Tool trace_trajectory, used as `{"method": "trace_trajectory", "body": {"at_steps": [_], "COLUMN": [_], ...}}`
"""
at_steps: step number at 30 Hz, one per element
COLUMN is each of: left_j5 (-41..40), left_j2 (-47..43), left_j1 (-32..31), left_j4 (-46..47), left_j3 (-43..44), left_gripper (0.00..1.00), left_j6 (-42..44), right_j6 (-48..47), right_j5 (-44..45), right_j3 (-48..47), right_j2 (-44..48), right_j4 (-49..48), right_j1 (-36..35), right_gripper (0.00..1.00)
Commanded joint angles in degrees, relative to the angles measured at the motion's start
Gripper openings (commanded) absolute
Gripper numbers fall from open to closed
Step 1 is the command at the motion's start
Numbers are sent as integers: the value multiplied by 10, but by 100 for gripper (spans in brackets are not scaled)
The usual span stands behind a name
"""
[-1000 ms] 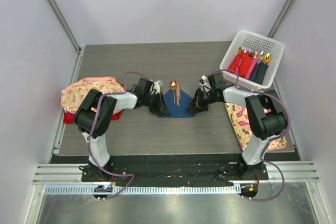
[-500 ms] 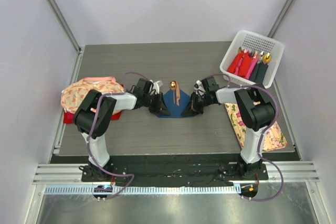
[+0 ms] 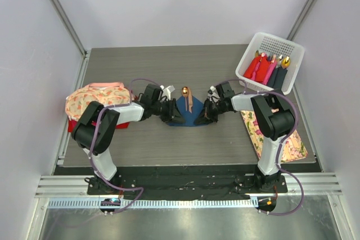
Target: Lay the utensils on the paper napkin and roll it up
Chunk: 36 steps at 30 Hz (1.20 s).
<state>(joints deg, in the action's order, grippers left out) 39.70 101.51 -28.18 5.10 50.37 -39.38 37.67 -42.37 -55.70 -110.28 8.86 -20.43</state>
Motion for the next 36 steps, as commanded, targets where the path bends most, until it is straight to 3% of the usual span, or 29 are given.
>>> {"method": "trace_trajectory", "body": {"at_steps": [1, 9, 26, 36], "left_j5": [15, 5, -30, -37], "left_j2": [10, 47, 39, 52], "left_j1": [-7, -8, -13, 16], "left_j4": [42, 21, -42, -43], "left_j3": [10, 32, 42, 10], "left_gripper": [26, 24, 27, 24], "left_j6": [-30, -18, 36, 25], "right_j6": [-8, -6, -7, -15], "right_j5": [33, 32, 33, 39], "right_j3": [-3, -5, -6, -8], "right_j2": [-11, -16, -19, -25], "right_j4": [6, 6, 11, 14], "right_j1": [-1, -1, -1, 1], "right_gripper": [1, 1, 1, 1]}}
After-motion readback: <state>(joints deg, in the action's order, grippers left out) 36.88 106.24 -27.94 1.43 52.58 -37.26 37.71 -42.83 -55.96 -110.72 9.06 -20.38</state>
